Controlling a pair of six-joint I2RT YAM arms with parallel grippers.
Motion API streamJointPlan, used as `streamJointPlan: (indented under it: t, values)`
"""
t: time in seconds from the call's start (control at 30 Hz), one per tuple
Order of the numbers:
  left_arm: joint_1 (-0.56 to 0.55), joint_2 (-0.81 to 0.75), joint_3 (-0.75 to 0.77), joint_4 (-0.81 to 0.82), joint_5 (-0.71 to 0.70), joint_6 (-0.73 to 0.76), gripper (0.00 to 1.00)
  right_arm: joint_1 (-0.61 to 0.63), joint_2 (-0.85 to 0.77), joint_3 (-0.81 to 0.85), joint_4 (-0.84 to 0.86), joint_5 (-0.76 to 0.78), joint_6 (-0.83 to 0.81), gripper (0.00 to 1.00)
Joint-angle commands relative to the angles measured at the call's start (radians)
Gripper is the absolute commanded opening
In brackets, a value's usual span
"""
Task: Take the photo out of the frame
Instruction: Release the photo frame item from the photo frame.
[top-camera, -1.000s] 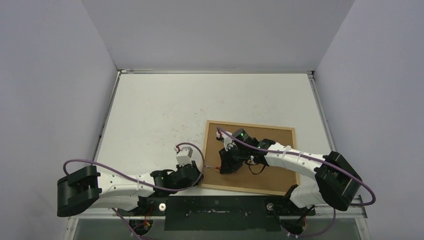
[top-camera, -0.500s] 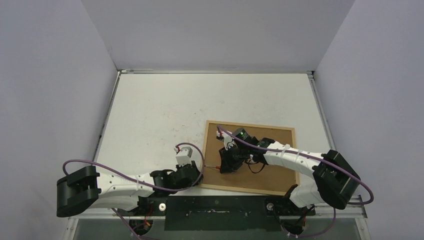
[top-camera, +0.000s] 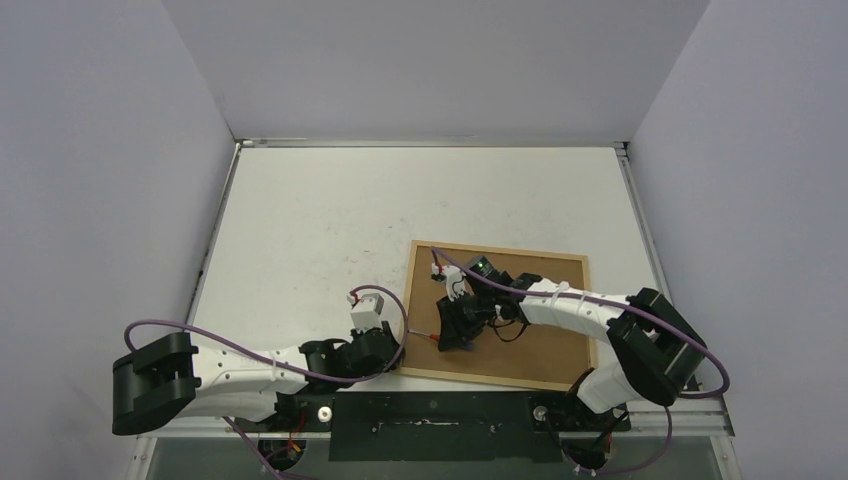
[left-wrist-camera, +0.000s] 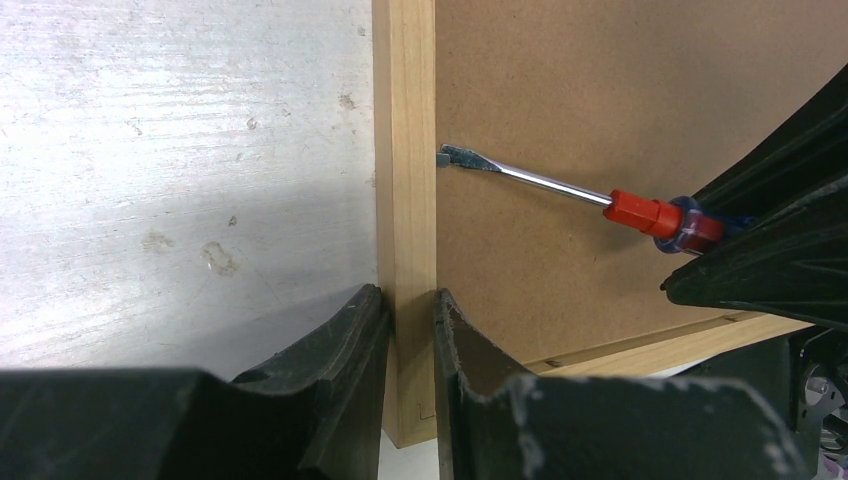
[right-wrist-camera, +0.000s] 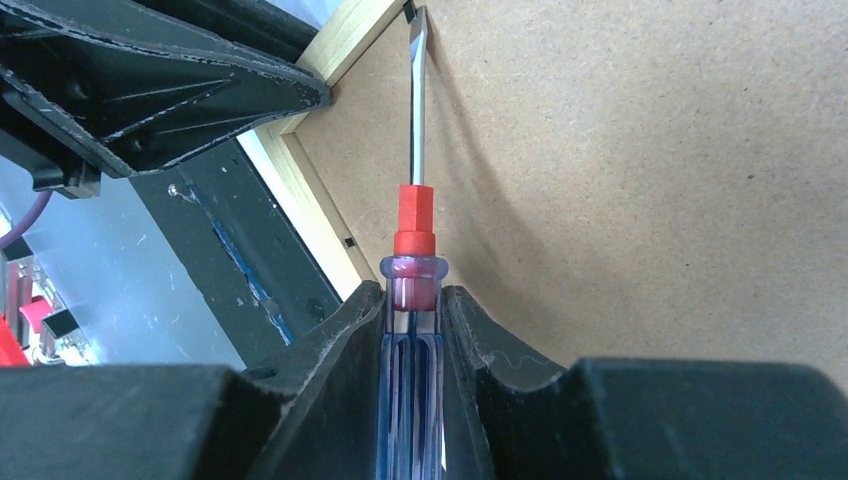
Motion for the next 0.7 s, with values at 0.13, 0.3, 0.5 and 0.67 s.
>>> streamJointPlan:
  t: [0.13, 0.3, 0.5, 0.67]
  values:
    - [0.003, 0.064, -0.038, -0.168, 0.041, 0.033, 0.00, -0.004, 0.032, 0.052, 0.125, -0.118, 0.011, 0.00]
    - [0.004, 0.075, -0.033, -0.164, 0.042, 0.042, 0.00, 0.010, 0.032, 0.081, 0.112, -0.112, 0.034, 0.00]
    - [0.003, 0.074, -0.039, -0.152, 0.044, 0.050, 0.00, 0.027, 0.035, 0.126, 0.096, -0.090, 0.065, 0.00]
    - [0.003, 0.077, -0.040, -0.145, 0.045, 0.053, 0.00, 0.064, 0.060, 0.182, 0.050, -0.042, 0.083, 0.00]
